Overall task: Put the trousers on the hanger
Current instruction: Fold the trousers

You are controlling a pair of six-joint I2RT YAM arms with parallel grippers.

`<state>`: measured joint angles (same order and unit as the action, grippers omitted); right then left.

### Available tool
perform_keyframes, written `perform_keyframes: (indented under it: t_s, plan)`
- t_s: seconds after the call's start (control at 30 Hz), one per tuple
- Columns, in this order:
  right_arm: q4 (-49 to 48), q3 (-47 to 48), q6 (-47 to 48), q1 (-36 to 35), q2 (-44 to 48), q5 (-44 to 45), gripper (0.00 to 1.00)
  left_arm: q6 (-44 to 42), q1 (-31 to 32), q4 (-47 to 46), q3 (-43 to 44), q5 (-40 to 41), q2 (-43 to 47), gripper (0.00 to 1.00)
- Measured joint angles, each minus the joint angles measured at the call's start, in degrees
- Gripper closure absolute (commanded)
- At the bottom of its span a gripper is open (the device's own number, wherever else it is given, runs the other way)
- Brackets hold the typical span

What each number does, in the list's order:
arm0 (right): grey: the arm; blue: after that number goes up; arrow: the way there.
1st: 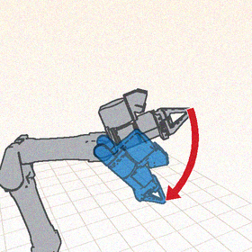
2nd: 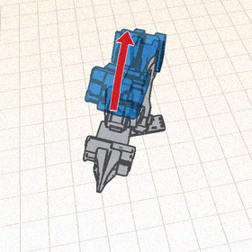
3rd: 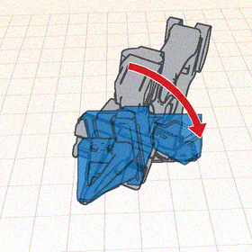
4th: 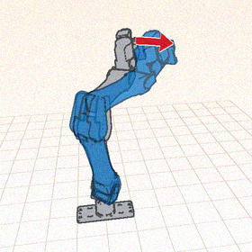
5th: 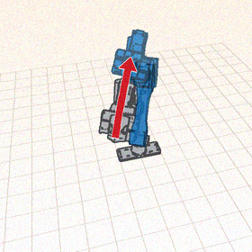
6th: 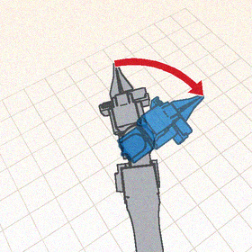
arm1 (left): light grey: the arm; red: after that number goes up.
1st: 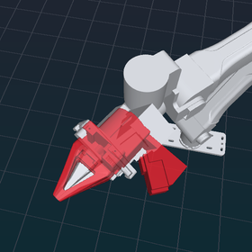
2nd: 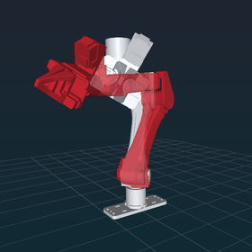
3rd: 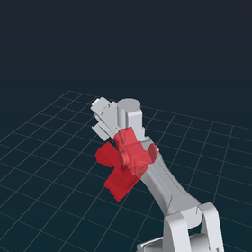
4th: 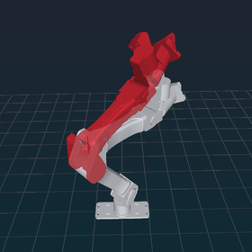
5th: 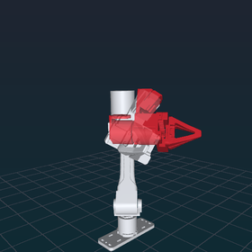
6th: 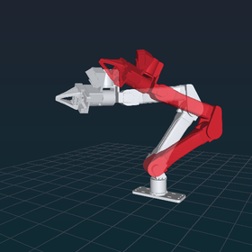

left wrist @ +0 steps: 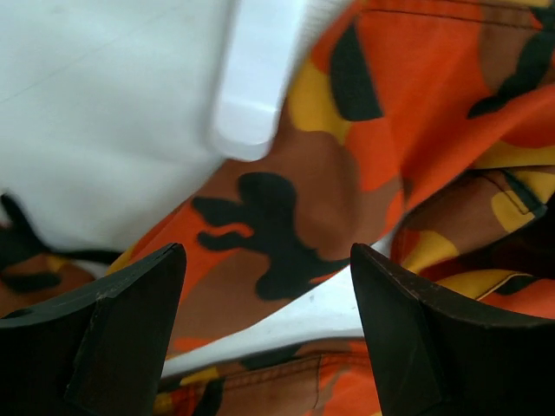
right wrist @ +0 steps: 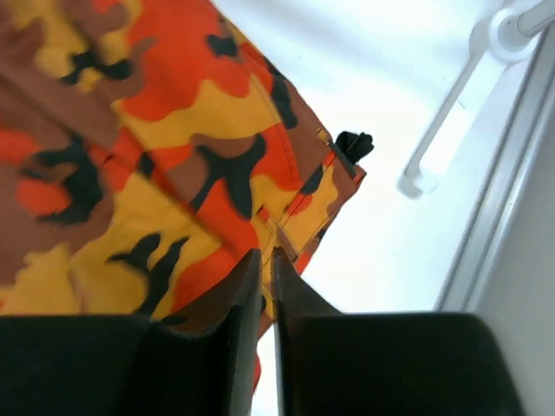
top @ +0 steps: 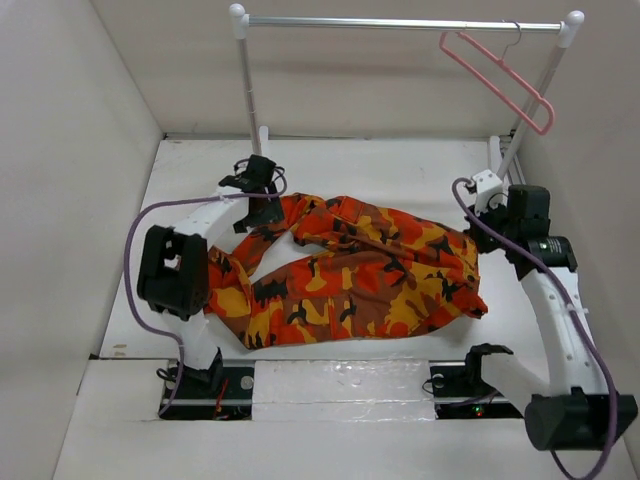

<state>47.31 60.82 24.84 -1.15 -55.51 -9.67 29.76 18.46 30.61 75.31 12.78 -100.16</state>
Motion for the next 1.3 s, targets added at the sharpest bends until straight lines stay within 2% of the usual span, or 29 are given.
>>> perform_keyframes:
  t_s: [0.03,0.13,0.27,0.5,0.6,0.7,0.73,0.77,0.8,0.83,1.03,1.17,1.3]
  plan:
    - [-3.98,-2.03,-0.92,2.47,-1.27,-1.22,0.54,-0.76,0.48,-0.42,0.9,-0.61,-1.81,0.27]
    - [-14.62,-8.66,-4.44,9.81,-7.3,-4.74,0.27,-2.4,1.46,-2.56,1.57,-3.04,-3.8,0.29]
    - [-23.71,-14.4,-9.2,18.1,-16.57,-8.94,0.21,-2.89,2.03,-4.74,1.01,-4.76,-3.91,0.34]
    - [-36.59,-15.26,-14.97,20.31,-26.93,-10.51,0.21,-3.61,0.92,-6.62,-4.09,-5.27,-3.91,0.39]
    - [-43.95,-17.55,-18.36,21.79,-31.74,-12.96,0.26,-3.67,0.57,-7.1,-5.09,-5.2,-3.93,0.39]
    - [-50.03,-19.12,-21.42,22.67,-35.04,-14.99,0.33,-3.78,0.55,-7.78,-5.55,-4.98,-4.0,0.5]
    - [-51.63,-19.26,-22.34,22.67,-35.71,-15.45,0.48,-3.8,0.55,-7.87,-5.57,-4.96,-4.04,0.54]
    - [-52.78,-19.47,-23.04,22.67,-36.41,-15.96,0.59,-3.82,0.55,-8.09,-5.6,-4.9,-4.17,0.73]
    - [-54.47,-19.76,-24.2,22.67,-37.16,-16.92,0.75,-3.72,0.55,-8.28,-5.6,-4.87,-4.26,0.88]
    - [-56.13,-20.06,-25.05,22.67,-37.83,-17.46,0.99,-3.69,0.55,-8.55,-5.73,-4.59,-4.35,1.0]
    - [-58.88,-22.29,-28.76,22.67,-35.76,-19.23,1.0,-3.78,0.39,-8.57,-6.62,-2.51,-3.91,1.0]
    - [-52.81,-20.74,-27.39,22.64,-24.85,-16.85,1.0,-3.61,-0.02,-6.32,-6.62,0.46,0.9,1.0]
    - [-45.75,-16.33,-24.17,22.77,-14.14,-11.72,1.0,-3.43,-0.35,-3.69,-6.47,5.09,11.32,1.0]
